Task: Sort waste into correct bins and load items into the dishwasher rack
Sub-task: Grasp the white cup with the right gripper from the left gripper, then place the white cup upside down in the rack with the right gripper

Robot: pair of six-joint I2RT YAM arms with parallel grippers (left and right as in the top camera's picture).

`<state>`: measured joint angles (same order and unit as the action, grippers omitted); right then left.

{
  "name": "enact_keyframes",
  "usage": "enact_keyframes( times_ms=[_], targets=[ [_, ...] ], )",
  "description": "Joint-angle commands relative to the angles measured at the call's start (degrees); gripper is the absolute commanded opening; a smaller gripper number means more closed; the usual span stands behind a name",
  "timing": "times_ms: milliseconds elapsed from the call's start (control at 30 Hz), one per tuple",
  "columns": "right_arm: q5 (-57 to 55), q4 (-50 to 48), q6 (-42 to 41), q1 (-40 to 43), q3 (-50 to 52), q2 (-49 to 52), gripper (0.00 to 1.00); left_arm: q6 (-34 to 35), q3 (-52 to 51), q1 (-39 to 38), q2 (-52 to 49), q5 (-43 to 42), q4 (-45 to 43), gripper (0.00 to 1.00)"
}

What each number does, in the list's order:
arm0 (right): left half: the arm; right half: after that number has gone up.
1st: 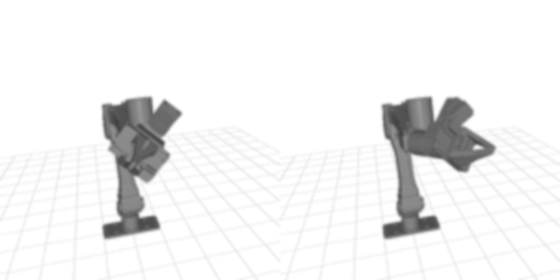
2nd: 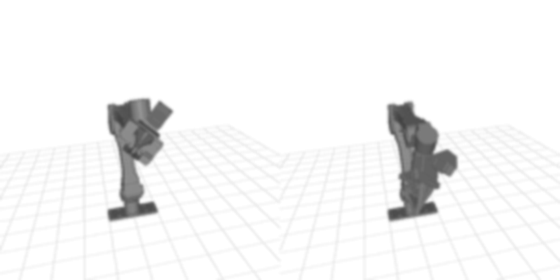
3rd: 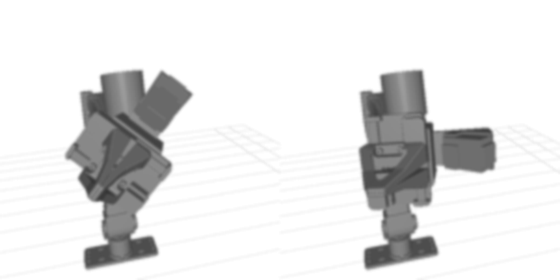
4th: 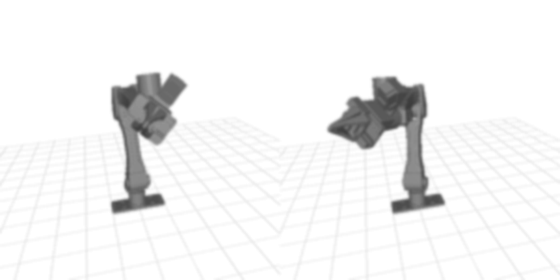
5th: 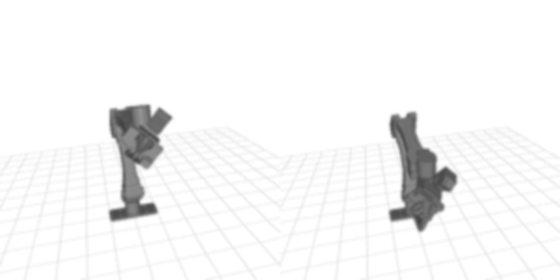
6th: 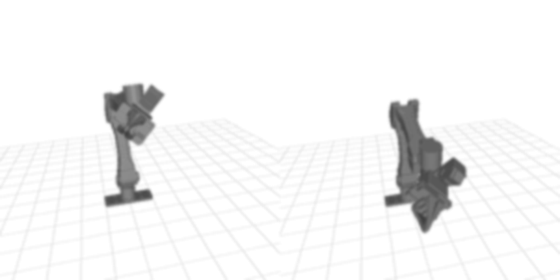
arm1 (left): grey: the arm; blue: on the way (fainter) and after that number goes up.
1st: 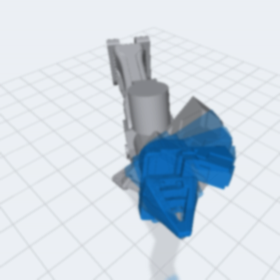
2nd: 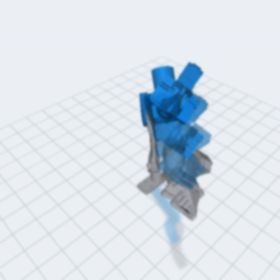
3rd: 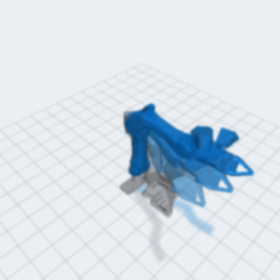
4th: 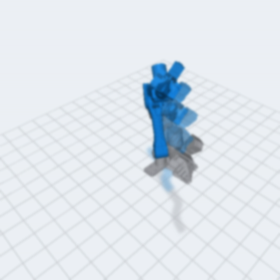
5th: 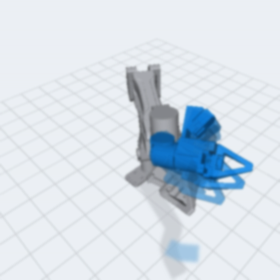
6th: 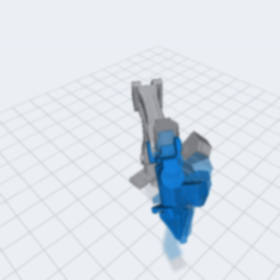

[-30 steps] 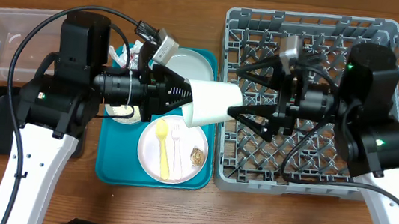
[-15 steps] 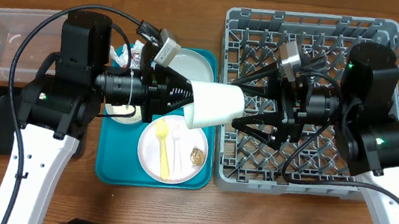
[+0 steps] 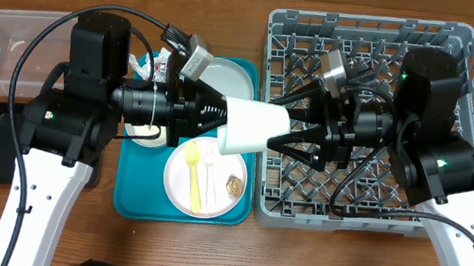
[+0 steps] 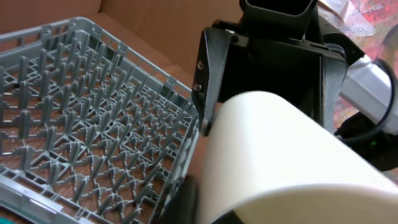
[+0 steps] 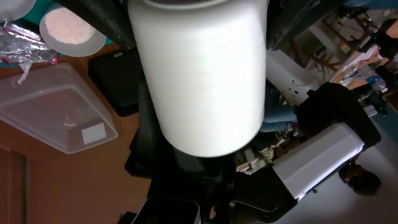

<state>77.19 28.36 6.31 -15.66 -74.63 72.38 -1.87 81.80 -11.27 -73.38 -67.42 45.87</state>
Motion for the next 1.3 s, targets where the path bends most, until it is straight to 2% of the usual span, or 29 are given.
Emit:
enact_keyframes(
  times_ms=[0, 33, 67, 333, 433, 633, 933, 1100, 1267],
  targets=[
    [-1.7, 0.0, -0.8, -0.7, -1.0, -0.3, 0.46, -0.7, 0.7, -0.4, 0.7, 0.5, -0.2, 0.62],
    [-2.5, 0.0, -1.4, -0.7, -1.0, -0.3, 0.43, -0.7, 0.7, -0.3, 0.7, 0.6, -0.2, 0.78],
    [-3.4, 0.0, -2.3, -0.7, -1.0, -0.3, 0.43, -0.7, 0.7, -0.3, 0.7, 0.9, -0.2, 0.84],
    [-18.0, 2.8, -9.6, 2.6, -1.0, -0.4, 0.41, -0.7, 0.7, 0.0, 0.8, 8.4, 2.8, 1.0],
    [-22.4, 6.3, -9.6, 5.7, -1.0, -0.4, 0.41, -0.7, 0.7, 1.2, 0.8, 13.6, 5.5, 1.0],
    [-25.8, 13.6, -8.3, 12.8, -1.0, -0.5, 0.4, -0.7, 0.7, 5.1, 0.8, 17.4, 8.8, 1.0],
    [-49.8, 35.0, -8.3, 21.8, -3.7, -1.4, 0.38, -0.7, 0.7, 7.6, 0.8, 18.1, 10.0, 1.0],
    [-62.4, 48.0, -8.6, 22.9, -8.0, -1.4, 0.43, -0.7, 0.7, 7.6, 0.8, 18.5, 10.0, 1.0],
    [-73.8, 55.2, -15.3, 22.9, -8.7, -1.2, 0.43, -0.7, 0.7, 7.5, 0.8, 18.5, 10.0, 1.0]
  ],
)
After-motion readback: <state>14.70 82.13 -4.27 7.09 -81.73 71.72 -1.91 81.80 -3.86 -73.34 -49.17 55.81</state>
